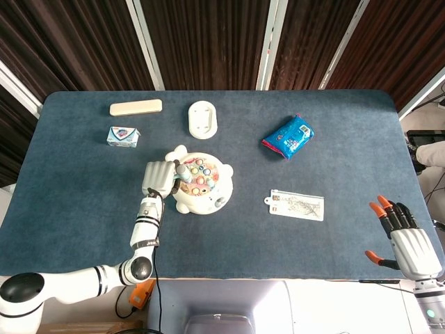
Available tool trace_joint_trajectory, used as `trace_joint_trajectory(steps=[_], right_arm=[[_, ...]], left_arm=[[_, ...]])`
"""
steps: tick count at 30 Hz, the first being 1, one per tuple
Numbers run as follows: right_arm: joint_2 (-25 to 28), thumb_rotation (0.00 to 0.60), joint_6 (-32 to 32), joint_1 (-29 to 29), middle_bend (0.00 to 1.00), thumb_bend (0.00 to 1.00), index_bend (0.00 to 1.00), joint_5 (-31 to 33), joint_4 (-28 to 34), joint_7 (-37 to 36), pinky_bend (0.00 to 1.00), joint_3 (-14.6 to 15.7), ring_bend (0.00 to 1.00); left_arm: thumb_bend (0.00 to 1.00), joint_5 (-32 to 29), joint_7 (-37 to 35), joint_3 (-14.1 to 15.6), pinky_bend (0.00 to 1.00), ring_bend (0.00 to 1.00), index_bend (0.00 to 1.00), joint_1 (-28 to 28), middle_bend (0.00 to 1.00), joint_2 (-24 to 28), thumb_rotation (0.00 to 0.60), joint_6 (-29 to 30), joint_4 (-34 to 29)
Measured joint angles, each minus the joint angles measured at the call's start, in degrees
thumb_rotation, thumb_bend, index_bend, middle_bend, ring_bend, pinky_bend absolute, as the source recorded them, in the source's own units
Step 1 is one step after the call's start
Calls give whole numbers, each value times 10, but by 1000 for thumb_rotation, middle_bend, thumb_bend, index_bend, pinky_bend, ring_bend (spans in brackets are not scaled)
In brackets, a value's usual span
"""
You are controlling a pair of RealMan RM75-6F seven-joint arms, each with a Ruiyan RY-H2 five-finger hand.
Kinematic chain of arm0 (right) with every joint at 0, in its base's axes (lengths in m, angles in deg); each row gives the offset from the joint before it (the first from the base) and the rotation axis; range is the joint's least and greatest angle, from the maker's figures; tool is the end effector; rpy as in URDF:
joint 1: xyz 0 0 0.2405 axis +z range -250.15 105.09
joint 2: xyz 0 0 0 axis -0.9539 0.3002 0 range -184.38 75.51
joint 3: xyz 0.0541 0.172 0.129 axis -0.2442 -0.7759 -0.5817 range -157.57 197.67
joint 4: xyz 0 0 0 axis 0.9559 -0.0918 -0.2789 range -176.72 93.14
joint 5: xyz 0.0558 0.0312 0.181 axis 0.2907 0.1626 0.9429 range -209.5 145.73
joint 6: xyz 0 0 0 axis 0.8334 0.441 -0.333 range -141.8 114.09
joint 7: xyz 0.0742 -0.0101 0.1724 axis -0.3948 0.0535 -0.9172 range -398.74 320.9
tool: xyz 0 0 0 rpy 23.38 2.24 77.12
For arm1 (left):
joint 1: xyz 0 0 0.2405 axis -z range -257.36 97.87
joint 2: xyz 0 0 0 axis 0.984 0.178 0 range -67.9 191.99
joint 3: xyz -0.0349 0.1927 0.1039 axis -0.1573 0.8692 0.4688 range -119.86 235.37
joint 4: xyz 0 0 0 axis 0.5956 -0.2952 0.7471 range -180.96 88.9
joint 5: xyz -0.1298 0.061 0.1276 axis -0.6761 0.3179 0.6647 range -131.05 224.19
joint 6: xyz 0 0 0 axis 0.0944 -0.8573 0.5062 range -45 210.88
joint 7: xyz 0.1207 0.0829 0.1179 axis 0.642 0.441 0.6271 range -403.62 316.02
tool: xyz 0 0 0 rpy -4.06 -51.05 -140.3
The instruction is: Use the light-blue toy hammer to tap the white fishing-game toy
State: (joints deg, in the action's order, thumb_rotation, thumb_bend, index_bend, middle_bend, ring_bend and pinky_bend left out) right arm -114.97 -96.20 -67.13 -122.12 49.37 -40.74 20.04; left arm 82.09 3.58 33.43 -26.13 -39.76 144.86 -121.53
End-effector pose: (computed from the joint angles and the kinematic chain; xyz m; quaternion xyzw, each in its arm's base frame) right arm -0.2764 -0.2133 0.1581 0.6434 -0.3815 0.3579 0.5589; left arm -0.0745 0.4141 -0.0191 -0.6680 -0.3957 -0.3213 0.5421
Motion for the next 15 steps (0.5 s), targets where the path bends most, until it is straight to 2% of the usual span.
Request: trace_joint_trajectory(steps=[10,15], right_arm=[[2,600,-4,-2,0,266,0,2,-1,-5,0,-2,0],[3,600,-5,-3,0,266,0,2,-2,-8,0,-2,0]], left_arm=[[903,-11,-16,19,813,719,544,14,855,-11,600,-12,22],[902,3,-32,14,813,719,544,18,855,-7,600,-3,11]])
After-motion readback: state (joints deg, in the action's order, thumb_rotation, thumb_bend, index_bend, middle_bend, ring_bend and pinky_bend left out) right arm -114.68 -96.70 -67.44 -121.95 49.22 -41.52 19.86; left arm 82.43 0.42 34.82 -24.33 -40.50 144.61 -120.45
